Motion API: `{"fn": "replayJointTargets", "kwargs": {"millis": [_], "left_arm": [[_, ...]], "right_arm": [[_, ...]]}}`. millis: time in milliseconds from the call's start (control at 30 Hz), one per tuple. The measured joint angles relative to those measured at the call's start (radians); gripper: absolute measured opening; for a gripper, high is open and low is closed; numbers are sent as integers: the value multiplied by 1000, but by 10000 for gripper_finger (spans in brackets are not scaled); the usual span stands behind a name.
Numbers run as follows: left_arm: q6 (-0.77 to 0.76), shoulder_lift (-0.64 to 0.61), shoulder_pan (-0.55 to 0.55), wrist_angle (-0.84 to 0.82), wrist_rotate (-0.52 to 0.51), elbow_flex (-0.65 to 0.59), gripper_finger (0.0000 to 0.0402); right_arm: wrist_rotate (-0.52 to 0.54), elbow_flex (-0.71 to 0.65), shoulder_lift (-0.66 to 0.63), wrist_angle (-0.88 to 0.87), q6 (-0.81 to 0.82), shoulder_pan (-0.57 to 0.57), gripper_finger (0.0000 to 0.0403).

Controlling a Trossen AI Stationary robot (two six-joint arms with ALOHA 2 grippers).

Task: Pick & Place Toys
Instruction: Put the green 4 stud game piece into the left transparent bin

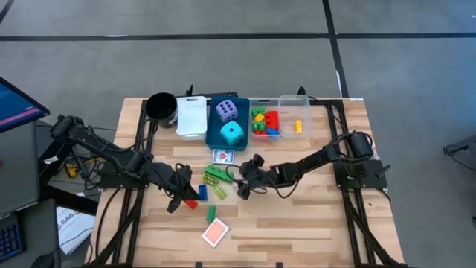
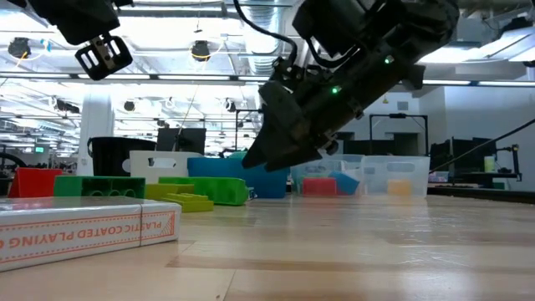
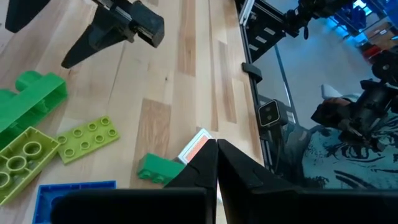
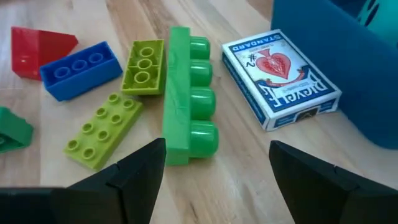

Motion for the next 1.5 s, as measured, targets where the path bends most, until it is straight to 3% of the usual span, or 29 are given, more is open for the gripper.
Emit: {"fn": "replayJointTargets", "kwargs": {"millis": [200,533,933,1067,1200,1500], "left_arm": [[0,0,0,0,1,0,0],[0,1,0,2,4,0,0],[-1,1,-2,7,3,0,0],[-4,1,-7,7,5,0,0],[-4,1,-6,2,9,0,0],[-4,1,-6,0,13,0,0]], "right_arm": [[-82,0,0,17,8,-25,282],[-128,12,101,96,19,-33,282],[-141,224,285,119,-58,-39,280],[-148,288,323,80,-62,-43,249],[-151,305,324,45,-58,-43,162],[-164,300,294,27,-84,-37,167]]}}
